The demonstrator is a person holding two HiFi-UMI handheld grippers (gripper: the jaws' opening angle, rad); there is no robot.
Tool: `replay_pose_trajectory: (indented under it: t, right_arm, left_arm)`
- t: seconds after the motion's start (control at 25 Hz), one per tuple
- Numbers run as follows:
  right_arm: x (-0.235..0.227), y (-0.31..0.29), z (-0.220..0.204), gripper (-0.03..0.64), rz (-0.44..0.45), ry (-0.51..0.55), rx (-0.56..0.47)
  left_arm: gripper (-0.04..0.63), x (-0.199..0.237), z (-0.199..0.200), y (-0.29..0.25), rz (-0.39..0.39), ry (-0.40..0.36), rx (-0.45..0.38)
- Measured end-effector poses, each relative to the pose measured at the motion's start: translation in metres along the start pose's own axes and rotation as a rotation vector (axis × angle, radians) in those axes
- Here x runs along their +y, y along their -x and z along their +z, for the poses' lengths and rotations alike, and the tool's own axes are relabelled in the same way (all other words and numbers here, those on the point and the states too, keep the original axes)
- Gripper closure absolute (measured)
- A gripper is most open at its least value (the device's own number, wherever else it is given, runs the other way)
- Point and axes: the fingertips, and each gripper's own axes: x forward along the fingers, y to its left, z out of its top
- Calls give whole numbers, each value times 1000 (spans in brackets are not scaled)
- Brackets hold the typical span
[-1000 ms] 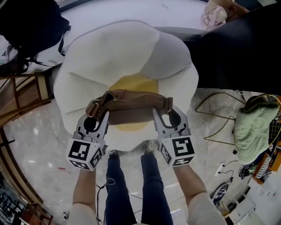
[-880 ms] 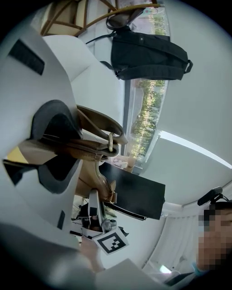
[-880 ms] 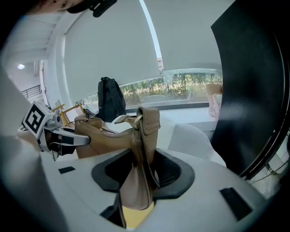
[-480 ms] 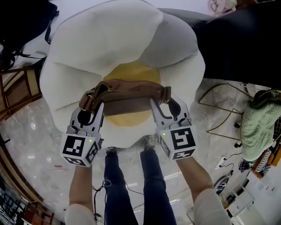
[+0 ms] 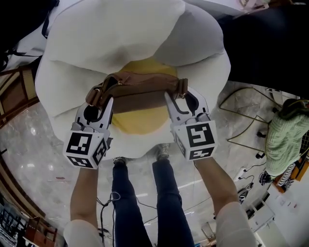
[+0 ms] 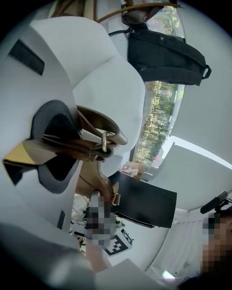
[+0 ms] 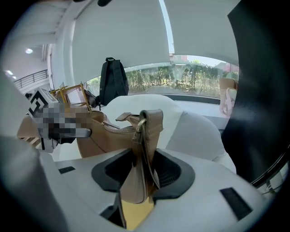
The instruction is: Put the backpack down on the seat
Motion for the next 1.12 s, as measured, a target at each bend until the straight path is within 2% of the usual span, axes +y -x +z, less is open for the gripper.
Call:
replay_pose_trajectory:
  t: [1.12]
  right_arm:
    - [-14,-77,-43,443,17,30,108]
  left_arm:
    - [491,40,-44,-60,41,55,107]
